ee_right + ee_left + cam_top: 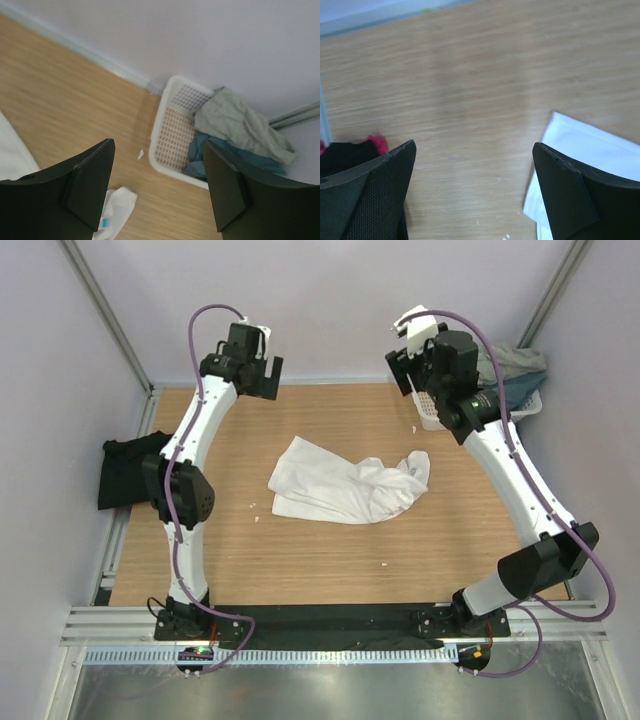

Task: Fold and stack the t-shirts
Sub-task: Move the tshirt to the center of the board

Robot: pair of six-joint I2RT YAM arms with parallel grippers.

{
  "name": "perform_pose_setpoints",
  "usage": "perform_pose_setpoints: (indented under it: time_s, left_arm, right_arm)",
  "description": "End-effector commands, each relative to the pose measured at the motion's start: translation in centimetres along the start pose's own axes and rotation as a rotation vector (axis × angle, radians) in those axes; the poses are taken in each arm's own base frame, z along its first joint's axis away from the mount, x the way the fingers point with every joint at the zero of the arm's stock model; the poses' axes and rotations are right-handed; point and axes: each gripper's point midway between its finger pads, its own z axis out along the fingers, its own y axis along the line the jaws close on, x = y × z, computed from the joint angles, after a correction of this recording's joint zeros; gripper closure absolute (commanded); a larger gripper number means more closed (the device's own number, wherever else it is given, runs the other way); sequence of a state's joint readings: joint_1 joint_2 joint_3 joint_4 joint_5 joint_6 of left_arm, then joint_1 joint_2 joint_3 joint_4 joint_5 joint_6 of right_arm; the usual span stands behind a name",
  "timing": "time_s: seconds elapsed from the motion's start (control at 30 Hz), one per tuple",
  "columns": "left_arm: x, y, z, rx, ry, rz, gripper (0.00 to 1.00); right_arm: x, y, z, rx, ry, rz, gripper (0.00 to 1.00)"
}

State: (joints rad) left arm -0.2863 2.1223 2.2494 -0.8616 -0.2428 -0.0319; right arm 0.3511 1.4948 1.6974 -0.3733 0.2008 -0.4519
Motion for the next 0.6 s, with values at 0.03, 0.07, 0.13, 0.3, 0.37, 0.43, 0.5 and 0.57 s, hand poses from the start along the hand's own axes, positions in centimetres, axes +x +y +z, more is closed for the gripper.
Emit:
perform_pose_setpoints:
  time_s: [0.03,0.07,0.13,0.3,0.37,0.43,0.5,0.57]
  left_arm:
    - [3.6,-4.7,-2.9,0.299,0.118,0.027,0.00]
    - [4.7,-5.6,-3.0,0.352,0.153,0.024,0.04]
    - [7.9,-7.3,-2.8,0.439,0.252,0.024,0.08]
    - [13.9,-7.7,-1.6,0.461,0.426,0.061,0.18]
    - [15.8,-8.3,-1.3,0.491,0.489,0.069,0.22]
    - [17.6,-8.2,-1.4,0.504,0.566,0.065,0.23]
    - [19.6,-8.3,-1.2,0.521,0.642,0.043,0.26]
    - [20.6,-8.4,-1.1,0.544,0.672,0.030,0.28]
  right_arm:
    - [3.0,5.2,-0.2,-0.206,0.078,0.138,0.23]
    - [4.1,6.3,-0.1,-0.237,0.107,0.158,0.23]
    - [7.2,10.1,-0.2,-0.372,0.188,0.220,0.23]
    - [12.5,15.1,-0.5,-0.523,0.338,0.291,0.23]
    - [13.9,15.8,-0.4,-0.535,0.367,0.284,0.23]
    - [14.1,15.5,-0.2,-0.518,0.371,0.284,0.23]
    - [13.3,15.2,-0.1,-0.514,0.348,0.276,0.23]
    - [13.0,14.9,0.1,-0.505,0.342,0.274,0.22]
